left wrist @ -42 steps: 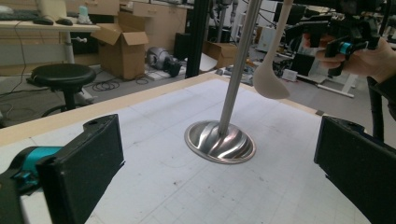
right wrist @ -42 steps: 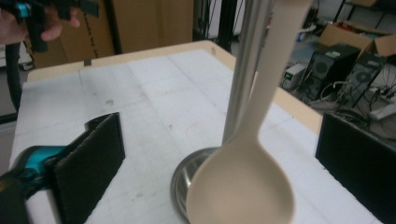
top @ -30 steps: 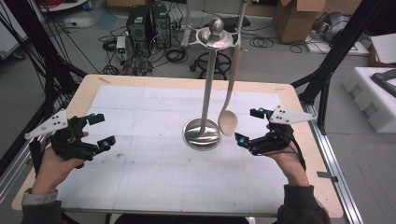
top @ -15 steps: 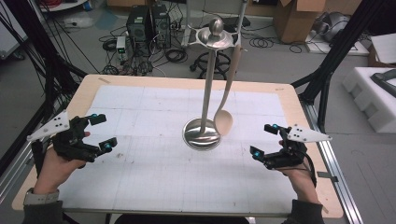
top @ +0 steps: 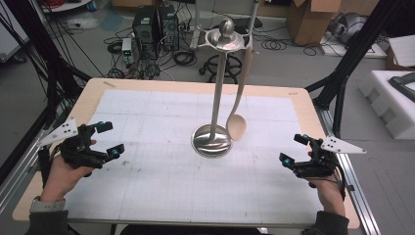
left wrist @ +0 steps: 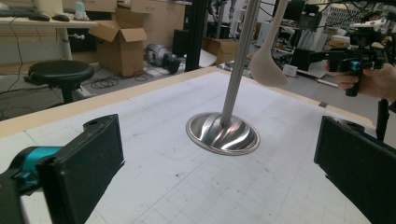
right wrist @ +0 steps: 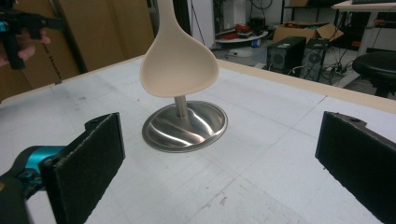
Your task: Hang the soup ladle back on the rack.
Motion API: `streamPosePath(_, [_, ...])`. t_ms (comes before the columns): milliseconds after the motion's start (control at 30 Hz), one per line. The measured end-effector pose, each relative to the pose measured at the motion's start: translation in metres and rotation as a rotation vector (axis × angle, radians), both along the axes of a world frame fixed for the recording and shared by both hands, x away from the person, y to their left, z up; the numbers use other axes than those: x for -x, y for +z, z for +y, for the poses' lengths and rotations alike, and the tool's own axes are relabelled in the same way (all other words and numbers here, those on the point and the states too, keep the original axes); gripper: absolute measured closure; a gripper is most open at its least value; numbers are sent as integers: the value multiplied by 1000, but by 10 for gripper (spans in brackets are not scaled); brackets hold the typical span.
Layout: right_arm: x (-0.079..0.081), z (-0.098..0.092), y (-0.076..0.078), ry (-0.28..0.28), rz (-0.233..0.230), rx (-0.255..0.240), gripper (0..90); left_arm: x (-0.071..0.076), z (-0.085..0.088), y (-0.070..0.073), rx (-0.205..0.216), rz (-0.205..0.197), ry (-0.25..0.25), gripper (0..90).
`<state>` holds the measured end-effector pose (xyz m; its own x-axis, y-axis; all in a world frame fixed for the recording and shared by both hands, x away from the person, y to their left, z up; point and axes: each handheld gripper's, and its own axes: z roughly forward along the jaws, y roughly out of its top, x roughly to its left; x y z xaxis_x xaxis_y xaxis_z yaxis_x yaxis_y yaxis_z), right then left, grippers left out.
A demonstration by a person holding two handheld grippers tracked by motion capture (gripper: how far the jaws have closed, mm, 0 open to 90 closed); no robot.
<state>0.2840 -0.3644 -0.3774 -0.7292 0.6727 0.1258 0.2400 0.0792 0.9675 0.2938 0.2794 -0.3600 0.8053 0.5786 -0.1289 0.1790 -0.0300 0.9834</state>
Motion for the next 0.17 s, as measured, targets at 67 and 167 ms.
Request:
streamPosePath(67, [0,1,1,3,-6,-3,3,0,-1,0,0,-3,-1,18])
streamPosePath(167, [0,3,1,14,-18,-6,3,0,-2,0,3,-8,-1,17])
